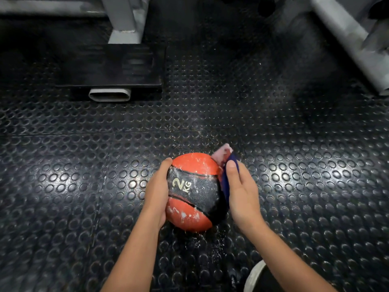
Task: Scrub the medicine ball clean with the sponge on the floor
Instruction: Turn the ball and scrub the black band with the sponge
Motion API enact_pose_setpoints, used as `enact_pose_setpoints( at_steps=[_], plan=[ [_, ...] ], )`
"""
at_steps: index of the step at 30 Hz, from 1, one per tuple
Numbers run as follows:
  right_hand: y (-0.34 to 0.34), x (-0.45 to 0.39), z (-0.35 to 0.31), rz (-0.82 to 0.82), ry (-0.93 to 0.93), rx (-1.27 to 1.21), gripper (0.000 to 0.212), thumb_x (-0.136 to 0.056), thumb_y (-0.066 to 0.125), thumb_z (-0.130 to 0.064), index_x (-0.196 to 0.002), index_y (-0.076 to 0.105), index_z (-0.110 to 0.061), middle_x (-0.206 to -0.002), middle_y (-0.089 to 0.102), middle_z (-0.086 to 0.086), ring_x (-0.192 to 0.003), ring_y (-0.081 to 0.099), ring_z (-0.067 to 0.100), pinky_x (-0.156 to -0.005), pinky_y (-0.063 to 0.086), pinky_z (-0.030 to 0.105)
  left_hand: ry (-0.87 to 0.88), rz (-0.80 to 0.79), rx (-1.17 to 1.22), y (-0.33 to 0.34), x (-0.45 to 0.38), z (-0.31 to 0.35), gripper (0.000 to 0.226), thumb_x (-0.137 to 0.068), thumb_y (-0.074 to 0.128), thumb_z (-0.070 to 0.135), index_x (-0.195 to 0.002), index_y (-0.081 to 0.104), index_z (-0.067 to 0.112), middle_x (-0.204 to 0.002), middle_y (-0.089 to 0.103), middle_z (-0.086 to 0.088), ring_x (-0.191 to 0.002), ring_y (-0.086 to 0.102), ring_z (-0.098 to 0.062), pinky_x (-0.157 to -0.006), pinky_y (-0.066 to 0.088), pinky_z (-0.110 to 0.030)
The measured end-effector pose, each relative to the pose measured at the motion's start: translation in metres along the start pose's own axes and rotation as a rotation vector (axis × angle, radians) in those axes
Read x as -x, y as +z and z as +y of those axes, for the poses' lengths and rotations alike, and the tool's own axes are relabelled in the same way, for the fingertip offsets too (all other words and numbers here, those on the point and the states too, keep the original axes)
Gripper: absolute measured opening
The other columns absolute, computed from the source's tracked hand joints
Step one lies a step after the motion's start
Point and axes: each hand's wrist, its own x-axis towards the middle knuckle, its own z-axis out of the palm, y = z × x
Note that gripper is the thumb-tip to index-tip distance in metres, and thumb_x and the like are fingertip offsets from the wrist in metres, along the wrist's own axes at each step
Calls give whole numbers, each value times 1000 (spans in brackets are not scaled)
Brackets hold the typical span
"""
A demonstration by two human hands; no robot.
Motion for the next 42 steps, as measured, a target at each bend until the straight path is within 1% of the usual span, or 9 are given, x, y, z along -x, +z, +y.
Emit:
enact_pose_setpoints(
  at_steps=[4,7,11,18,24,29,33,38,42],
  plan=[
    [3,-5,9,-132,-235,166,40,-107,40,-46,-134,67,-31,-131,68,-14,-125,59,2,-107,45,26,12,-3,13,1,0,-1,59,-97,55,63,-116,75,12,-108,81,-14,-103,77,-35,-96,60,-52],
    [0,-27,35,-68,67,18,38,-106,42,-53,-106,75,-36,-106,76,-10,-105,68,8,-103,52,42,23,-13,7,-1,-3,0,61,-98,54,64,-116,75,9,-111,79,-17,-107,75,-38,-99,58,-54],
    [-6,-46,58,-165,393,-52,48,-104,42,-56,-114,79,-28,-118,78,-4,-119,68,17,-115,45,45,44,-23,-19,-2,-7,0,56,-98,53,65,-116,74,16,-106,81,-10,-104,77,-33,-94,59,-52],
    [-5,-33,12,-206,-51,123,28,-109,46,-44,-111,71,-31,-108,74,-12,-103,66,4,-95,48,26,56,-47,3,-6,-9,-1,47,-99,55,60,-100,75,18,-103,81,-14,-96,78,-31,-93,60,-49],
    [-9,-59,78,-256,478,46,61,-98,42,-71,-114,79,-26,-129,73,5,-122,66,25,-111,43,45,56,-54,-44,-6,-8,3,51,-98,56,61,-107,77,16,-104,81,-13,-100,78,-32,-97,59,-52],
    [-6,-50,28,-145,165,134,33,-110,43,-44,-101,73,-32,-114,73,-8,-108,66,13,-89,46,30,82,-52,-173,-15,-24,14,57,-86,62,74,-101,80,22,-104,82,-8,-100,78,-33,-101,56,-56],
    [9,-42,6,-212,-164,179,25,-109,46,-44,-111,70,-40,-107,72,-18,-102,63,-6,-90,45,17,162,274,-326,-13,-29,24,58,-85,61,78,-94,73,22,-92,74,3,-90,69,-18,-84,50,-33],
    [20,-54,5,-146,-114,143,22,-110,46,-38,-107,67,-34,-95,67,-20,-89,58,-8,-80,42,24,97,669,135,-2,4,-2,58,-99,38,64,-88,76,21,-95,76,-1,-94,70,-26,-80,52,-32],
    [19,-50,-1,-100,5,119,33,-109,41,-47,-101,71,-35,-103,71,-15,-98,64,4,-92,48,33,40,468,352,24,29,-26,76,-86,27,83,-127,73,37,-129,72,4,-119,66,-20,-109,50,-47]
  ],
)
